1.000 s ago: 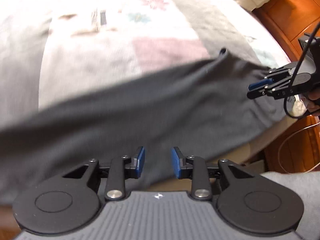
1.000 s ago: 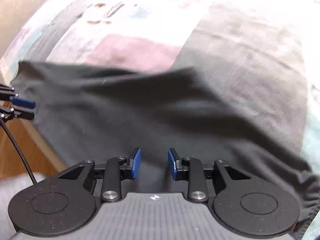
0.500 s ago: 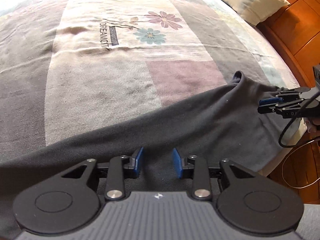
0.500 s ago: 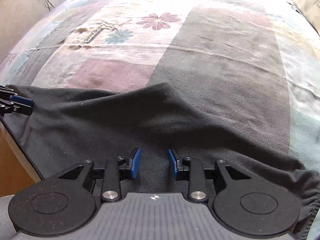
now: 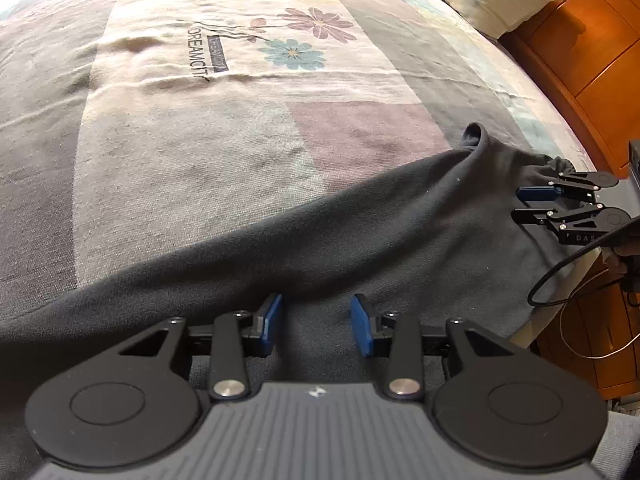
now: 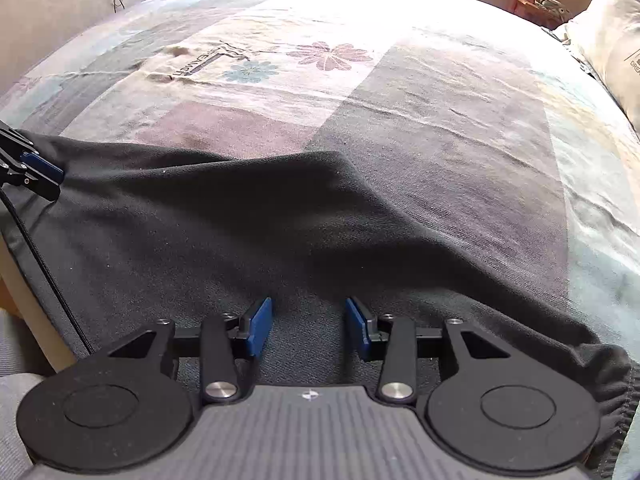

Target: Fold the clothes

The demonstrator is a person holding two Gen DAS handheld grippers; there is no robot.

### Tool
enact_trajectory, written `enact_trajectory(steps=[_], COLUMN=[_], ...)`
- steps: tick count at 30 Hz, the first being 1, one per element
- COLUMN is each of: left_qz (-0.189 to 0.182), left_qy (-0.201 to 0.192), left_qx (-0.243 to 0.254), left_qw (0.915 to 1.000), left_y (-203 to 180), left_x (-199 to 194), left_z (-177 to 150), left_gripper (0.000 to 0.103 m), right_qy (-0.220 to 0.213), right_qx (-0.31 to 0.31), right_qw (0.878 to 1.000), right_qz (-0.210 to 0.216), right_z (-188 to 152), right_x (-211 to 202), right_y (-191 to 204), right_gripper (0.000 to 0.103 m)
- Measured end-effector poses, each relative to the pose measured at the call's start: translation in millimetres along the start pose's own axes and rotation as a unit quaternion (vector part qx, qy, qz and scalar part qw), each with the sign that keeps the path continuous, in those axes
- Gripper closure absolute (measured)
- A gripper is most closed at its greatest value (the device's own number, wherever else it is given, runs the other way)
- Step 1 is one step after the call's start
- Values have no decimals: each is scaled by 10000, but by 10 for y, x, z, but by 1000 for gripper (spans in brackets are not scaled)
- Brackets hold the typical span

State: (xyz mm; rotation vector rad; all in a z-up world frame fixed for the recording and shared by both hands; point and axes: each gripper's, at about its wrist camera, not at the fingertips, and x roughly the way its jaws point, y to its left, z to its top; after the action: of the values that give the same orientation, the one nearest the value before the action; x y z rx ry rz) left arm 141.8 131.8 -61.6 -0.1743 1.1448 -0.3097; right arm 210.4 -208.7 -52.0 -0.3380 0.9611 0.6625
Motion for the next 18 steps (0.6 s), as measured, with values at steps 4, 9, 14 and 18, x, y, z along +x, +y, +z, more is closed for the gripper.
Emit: enact_trajectory(steps=[4,9,14,18], left_qz=[96,202,291,464], left_qy=[-44,-93,-208,-459], left_qx=[79,146,100,338], left_qw=[9999,9996,9993,9973], left_y=[-33,-64,-93,-173], left_x=[1,0,-16,-33], left_z=[-13,-24,-60,-162], left_gripper=[65,64,62,62], right_qy=[-191,-462,-764,-931], right_qx=[-43,-9,-14,1], right_qw=[9998,9989,9971,9955], right_qz=[-1,32,-7,-156], right_z=[-62,-147,-232,-277], right_x=[-9,-18,-18,-22], right_y=[2,-13,-2,54], right_gripper=[56,55,54,53])
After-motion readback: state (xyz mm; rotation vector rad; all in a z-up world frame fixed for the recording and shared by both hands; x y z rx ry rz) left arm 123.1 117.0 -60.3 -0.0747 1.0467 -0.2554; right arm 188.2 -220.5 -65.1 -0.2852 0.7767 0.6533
